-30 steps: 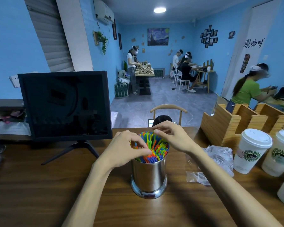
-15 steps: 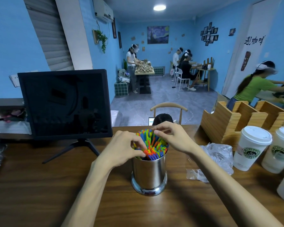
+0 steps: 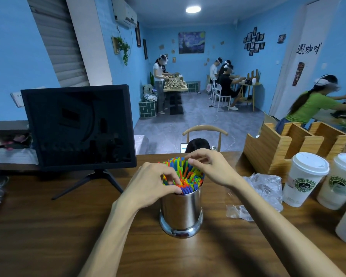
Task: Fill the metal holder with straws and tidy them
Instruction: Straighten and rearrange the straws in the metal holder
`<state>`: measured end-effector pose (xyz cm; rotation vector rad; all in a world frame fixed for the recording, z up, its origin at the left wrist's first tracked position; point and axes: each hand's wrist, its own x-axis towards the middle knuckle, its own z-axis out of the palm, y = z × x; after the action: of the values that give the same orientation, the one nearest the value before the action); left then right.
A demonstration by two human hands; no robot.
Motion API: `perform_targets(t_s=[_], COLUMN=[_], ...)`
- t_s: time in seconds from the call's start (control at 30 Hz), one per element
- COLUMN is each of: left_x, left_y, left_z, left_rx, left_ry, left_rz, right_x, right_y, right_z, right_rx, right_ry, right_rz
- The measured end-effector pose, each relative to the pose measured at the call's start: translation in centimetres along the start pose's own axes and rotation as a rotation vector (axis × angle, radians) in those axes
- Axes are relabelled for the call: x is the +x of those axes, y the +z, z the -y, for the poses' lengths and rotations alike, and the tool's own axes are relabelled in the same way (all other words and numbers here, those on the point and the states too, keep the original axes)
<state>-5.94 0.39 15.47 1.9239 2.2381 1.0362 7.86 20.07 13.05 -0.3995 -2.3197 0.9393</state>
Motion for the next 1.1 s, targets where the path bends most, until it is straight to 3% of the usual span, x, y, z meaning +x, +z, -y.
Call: perform_targets(t_s=[0.1, 0.23, 0.37, 0.6, 0.73, 0.9, 1.0, 1.1], left_x=[0.1, 1.1, 2.9, 5.5, 5.4, 3.8, 2.9, 2.5], left_y=[-0.3, -2.0, -4.1, -6.1, -6.0, -4.2, -2.9, -1.6], left_z=[-0.2, -0.3, -1.8, -4.1, -2.9, -0.9, -0.3, 0.2], left_rx=[-0.036, -0.192, -0.277, -0.602, -0.674, -0.712, -0.638, -0.553], left_ry=[0.004, -0.007, 0.023, 0.084, 0.012, -0.166, -0.220, -0.212], left_rz=[-0.062, -0.338, -0.531, -0.730, -0.830, -0.726, -0.525, -0.340], right_x=[-0.2, -0.7, -1.0, 0.4, 0.7, 1.2, 1.4, 2.0], right_y=[-0.1, -0.3, -0.1, 0.2, -1.5, -4.1, -4.9, -4.7], right_z=[0.5, 2.5, 4.6, 5.5, 5.4, 5.3, 5.9, 6.5], right_rx=[0.019, 0.075, 0.146, 0.224, 0.376, 0.721, 0.974, 1.024], right_ry=[-0.012, -0.048, -0.088, -0.059, -0.008, 0.182, 0.210, 0.154], right_rz=[-0.024, -0.063, 0.044, 0.055, -0.054, -0.315, -0.347, -0.335])
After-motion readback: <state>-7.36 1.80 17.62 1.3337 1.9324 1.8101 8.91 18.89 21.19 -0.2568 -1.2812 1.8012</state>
